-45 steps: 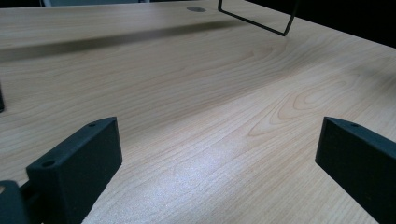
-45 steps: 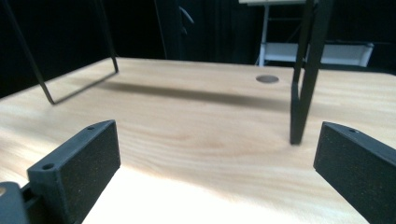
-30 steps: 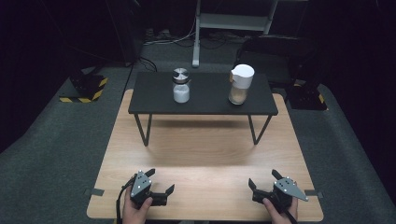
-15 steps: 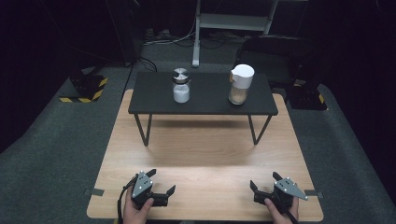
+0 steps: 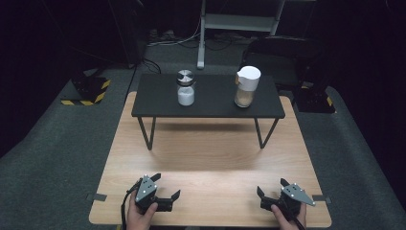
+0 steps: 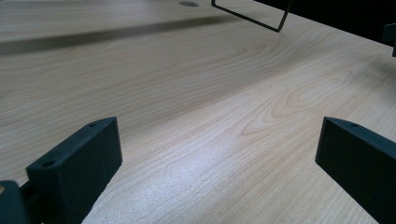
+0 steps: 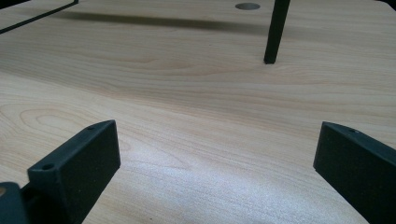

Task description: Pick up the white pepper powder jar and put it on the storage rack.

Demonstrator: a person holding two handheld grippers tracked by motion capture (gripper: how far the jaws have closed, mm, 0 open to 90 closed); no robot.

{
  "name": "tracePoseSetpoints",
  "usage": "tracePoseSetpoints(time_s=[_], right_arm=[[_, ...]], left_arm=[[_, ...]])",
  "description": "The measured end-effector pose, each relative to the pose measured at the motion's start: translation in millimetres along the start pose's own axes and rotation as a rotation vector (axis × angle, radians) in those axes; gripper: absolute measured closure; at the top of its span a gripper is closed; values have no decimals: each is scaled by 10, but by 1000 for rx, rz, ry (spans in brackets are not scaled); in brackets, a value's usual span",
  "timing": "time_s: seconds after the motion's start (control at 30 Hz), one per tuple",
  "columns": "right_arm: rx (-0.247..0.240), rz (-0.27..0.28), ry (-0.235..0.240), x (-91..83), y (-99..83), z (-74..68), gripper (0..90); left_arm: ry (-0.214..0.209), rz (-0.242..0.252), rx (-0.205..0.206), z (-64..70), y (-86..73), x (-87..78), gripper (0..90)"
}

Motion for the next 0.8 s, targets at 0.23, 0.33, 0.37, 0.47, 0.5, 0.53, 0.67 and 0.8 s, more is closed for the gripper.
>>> tracePoseSetpoints(time_s=[0.23,0.33,0.37,0.47,0.5,0.53,0.67,0.8], right_arm=[[2,-2,6,-13,-5,13,2],[3,-8,8,-6,2,15,2],[2,-9,8,-6,3,15,2],[0,-7,9,-8,1,14,3],[-1,-3,10,-14,-6,14,2],[-2,0,11,-17,-11,15,2],[-20,14,15,-34,-32,5,3],[-29,21,9,-40,-42,-11,2]], left_arm=[[-3,-4,9,11,18,31,5],[-7,-4,7,2,17,30,5],[-8,-5,6,-1,18,29,5],[-10,-9,6,-1,27,41,5],[-10,-10,7,0,31,46,5],[-11,-9,10,-2,38,63,5],[-16,-8,9,11,64,122,5],[-21,-9,12,32,87,174,5]])
Point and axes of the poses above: each handheld gripper's, and its own axes: x roughly forward along the jaws, y roughly out of its top, z roughly to its right, the point moved 5 cm from there along x, roughly forward along the jaws, and after that the axes turned 4 degrees about -z, right-handed, at the moved point
